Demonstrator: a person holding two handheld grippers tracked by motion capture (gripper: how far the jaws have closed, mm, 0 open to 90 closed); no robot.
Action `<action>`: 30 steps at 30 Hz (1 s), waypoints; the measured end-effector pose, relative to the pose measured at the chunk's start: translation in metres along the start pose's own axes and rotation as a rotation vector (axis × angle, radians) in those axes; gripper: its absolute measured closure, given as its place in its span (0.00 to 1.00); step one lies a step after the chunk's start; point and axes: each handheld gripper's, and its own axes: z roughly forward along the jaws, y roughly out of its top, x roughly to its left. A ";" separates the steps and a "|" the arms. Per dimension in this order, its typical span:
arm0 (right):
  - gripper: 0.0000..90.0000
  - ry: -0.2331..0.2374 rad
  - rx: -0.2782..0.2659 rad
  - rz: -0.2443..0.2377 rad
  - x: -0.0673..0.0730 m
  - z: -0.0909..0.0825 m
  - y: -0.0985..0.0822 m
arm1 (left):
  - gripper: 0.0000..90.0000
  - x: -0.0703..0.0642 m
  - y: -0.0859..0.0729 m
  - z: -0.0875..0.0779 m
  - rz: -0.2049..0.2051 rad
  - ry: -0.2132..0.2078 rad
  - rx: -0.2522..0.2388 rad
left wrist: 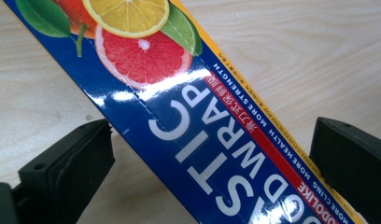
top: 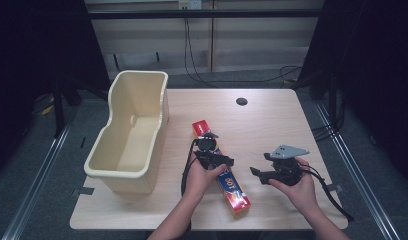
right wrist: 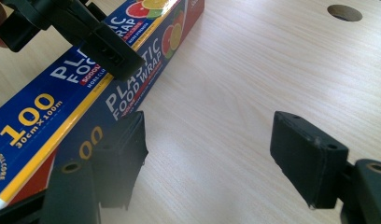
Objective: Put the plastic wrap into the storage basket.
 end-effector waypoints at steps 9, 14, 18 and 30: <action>0.30 -0.001 -0.005 0.001 -0.001 -0.001 0.001 | 0.14 0.015 0.007 -0.018 0.062 0.036 0.075; 0.30 -0.002 -0.006 0.001 -0.002 -0.001 0.001 | 0.25 0.022 0.011 -0.027 0.105 0.080 0.082; 0.30 -0.008 -0.010 0.007 -0.002 -0.002 0.001 | 0.28 0.023 0.012 -0.028 0.139 0.111 0.069; 0.30 -0.011 -0.010 0.014 -0.003 -0.002 0.002 | 0.30 0.023 0.015 -0.024 0.032 0.126 0.074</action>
